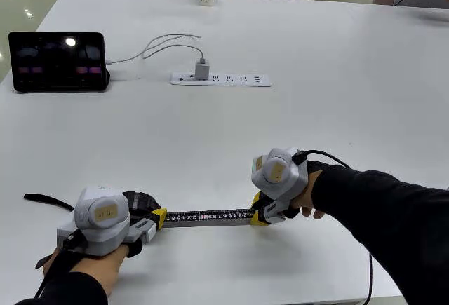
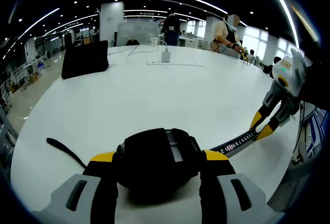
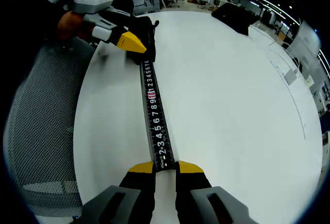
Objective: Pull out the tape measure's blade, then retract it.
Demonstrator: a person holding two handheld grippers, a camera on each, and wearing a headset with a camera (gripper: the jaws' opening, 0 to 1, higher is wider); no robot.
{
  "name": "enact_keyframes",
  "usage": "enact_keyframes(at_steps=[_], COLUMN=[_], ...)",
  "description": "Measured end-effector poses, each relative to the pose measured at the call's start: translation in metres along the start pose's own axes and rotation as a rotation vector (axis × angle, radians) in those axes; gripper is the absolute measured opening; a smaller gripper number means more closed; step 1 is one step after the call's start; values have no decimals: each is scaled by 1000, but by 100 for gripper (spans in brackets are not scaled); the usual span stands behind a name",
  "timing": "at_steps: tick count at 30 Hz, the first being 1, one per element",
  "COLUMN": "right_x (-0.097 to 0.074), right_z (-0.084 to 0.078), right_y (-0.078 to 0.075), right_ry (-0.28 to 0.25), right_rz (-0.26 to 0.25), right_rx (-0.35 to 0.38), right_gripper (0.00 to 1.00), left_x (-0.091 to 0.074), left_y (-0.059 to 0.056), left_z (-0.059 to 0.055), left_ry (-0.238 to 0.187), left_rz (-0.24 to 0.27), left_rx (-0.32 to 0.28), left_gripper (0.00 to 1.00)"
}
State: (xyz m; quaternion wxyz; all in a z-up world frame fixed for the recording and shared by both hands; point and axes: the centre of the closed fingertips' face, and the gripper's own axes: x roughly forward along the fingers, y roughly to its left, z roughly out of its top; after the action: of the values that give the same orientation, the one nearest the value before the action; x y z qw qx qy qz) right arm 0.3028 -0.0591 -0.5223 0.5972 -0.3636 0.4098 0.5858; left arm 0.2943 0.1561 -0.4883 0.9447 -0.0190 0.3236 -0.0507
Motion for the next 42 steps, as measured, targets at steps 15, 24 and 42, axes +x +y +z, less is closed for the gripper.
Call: enact_keyframes(at_steps=[15, 24, 42], right_x=[2, 4, 7], right_z=[6, 9, 16], right_y=[2, 3, 4], right_ry=[-9, -10, -14], right_rz=[1, 0, -5], right_rx=[-20, -15, -14], right_gripper=[10, 10, 11], left_x=[-1, -1, -2], left_y=[0, 0, -1], left_z=[0, 0, -1], left_ry=[0, 1, 0], left_rz=[0, 0, 4], left_rx=[-1, -1, 5], left_gripper=[59, 59, 59])
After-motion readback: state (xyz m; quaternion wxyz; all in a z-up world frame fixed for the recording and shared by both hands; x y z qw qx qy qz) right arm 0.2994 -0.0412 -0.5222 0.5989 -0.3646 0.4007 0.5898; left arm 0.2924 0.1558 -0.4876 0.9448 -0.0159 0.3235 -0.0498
